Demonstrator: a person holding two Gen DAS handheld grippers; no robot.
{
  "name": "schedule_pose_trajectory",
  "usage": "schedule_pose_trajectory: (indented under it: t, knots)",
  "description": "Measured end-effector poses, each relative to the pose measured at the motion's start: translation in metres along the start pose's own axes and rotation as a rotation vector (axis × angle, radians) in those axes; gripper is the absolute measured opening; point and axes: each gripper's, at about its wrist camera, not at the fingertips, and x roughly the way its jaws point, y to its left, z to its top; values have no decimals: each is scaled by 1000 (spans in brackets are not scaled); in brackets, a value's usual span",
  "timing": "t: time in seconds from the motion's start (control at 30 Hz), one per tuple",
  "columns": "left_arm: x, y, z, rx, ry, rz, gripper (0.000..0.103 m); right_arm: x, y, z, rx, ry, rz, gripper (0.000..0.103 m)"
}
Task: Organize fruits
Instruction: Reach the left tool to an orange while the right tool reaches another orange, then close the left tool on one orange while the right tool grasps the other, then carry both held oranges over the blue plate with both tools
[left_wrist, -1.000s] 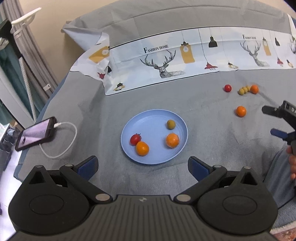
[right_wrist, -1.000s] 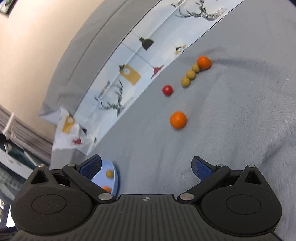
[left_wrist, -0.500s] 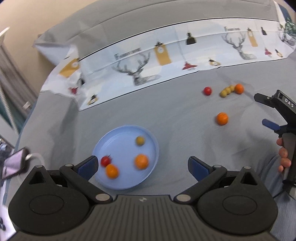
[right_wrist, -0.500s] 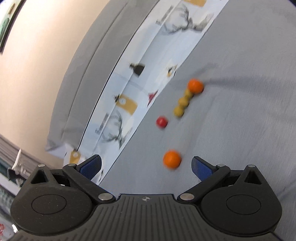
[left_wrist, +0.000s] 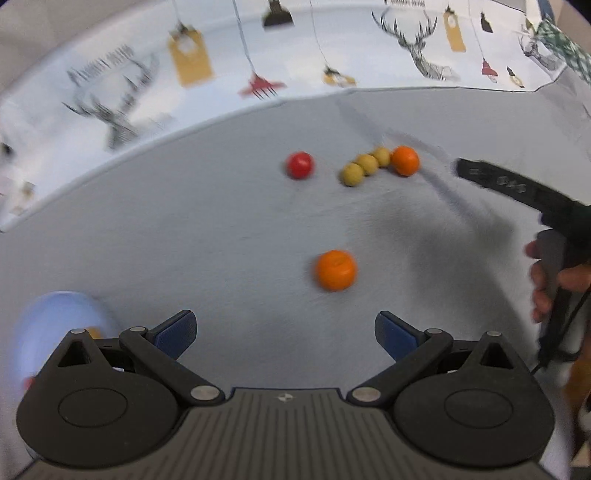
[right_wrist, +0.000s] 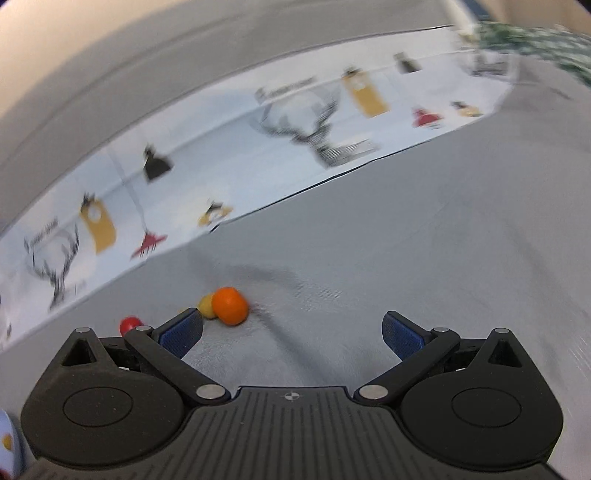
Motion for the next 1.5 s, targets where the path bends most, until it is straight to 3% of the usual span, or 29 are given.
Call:
schedule_pose_trajectory:
  t: [0.2,0.43,0.47,0.53,0.57,0.6,0.63,0.67,0.93,1.2,1.5]
  knots:
    - [66,-21,23,56,74,25,103,64,32,8,-192,121,26,102]
    - [107,-26,31,75,137,31,103,101,57,-3,-332,120,-37,103]
    - [107,-25,31,69,141,24,98,102,60,-4,-351,108,-36,102]
    - [104,-23,31,60,126,-20,71,105,64,-4,-377,97,-36,101]
    - [100,-23,31,65,116,-47,44,103,65,-4,-388,93,-31,98]
    - [96,-25,31,79,105,-55,39,100,67,-4,-395,84,-11,75]
    - [92,-25,31,85,90,-49,39,94,70,-4,-408,71,-12,42]
    - [88,-25,29,87,63,-54,39,92,73,-4,-424,74,-25,34]
    - [58,-8,21,47,35,-70,39,63,61,6,-226,135,21,34]
    - [-2,23,-11,-33,9,-58,39,3,70,0,-187,138,86,34]
    - [-81,55,-63,-81,-48,-4,39,-92,102,-24,-154,136,203,34]
